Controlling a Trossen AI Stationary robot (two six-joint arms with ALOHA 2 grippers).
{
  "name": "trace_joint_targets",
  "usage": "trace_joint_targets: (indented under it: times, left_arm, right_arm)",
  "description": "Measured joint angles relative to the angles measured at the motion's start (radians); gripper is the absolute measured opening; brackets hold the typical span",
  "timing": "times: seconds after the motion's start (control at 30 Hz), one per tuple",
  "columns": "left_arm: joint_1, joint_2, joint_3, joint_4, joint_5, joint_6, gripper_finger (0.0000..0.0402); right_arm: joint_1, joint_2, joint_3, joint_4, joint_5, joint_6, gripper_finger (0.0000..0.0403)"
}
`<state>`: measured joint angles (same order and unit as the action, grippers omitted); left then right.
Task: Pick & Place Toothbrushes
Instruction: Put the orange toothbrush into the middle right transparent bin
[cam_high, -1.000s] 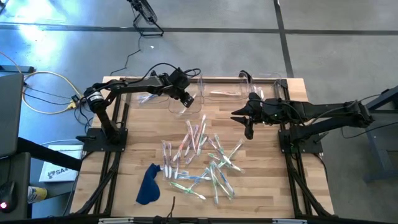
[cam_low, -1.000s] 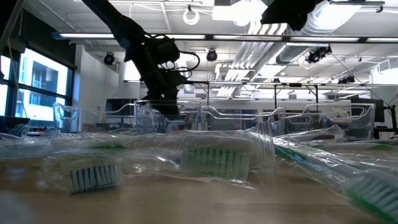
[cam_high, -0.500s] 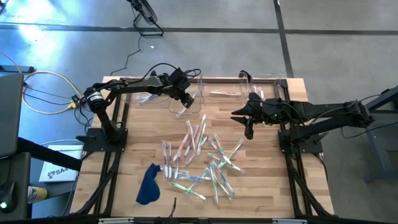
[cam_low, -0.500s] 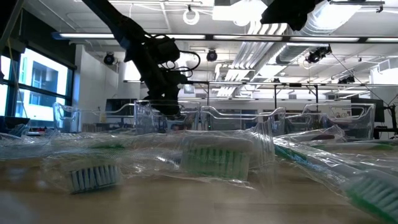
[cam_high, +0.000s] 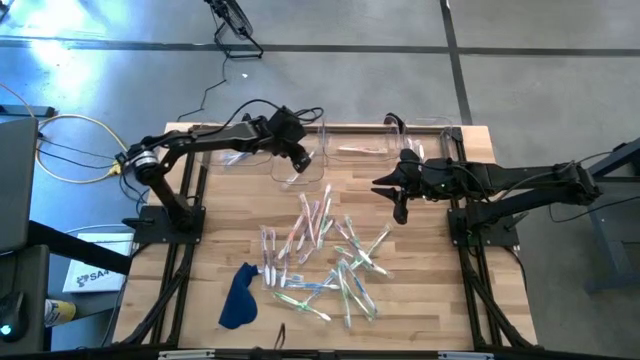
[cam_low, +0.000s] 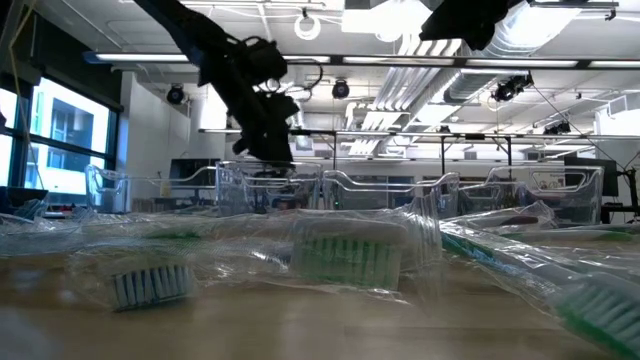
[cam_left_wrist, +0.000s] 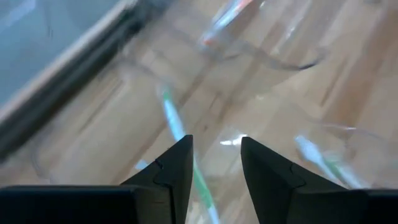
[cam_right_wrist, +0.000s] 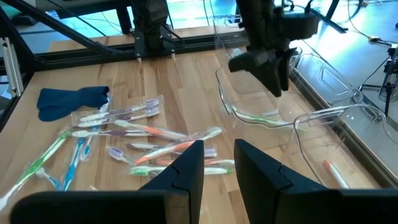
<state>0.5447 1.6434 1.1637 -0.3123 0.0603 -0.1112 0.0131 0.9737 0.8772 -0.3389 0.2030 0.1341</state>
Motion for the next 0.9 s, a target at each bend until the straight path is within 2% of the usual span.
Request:
trace_joint_targets:
  times: [0.07, 0.27, 0.6, 0.9]
  left_arm:
    - [-0.02, -0.022, 0.0, 0.027, -0.01, 0.02, 0.0132]
    - [-0.09, -0.096, 0.0, 0.09, -0.127, 0.085, 0.0132]
    - [-0.192, -0.221, 0.0, 0.118, -0.126, 0.222, 0.0132]
    - [-0.275, -0.29, 0.0, 0.245, -0.126, 0.358, 0.0132]
  right_arm:
    - [0.0, 0.0, 0.0, 0.0, 0.0, -0.003, 0.0081]
    - [0.0, 0.0, 0.0, 0.01, 0.003, -0.003, 0.0081]
    - [0.0, 0.0, 0.0, 0.036, 0.004, -0.005, 0.0081]
    - [0.0, 0.0, 0.0, 0.091, 0.004, -0.024, 0.0081]
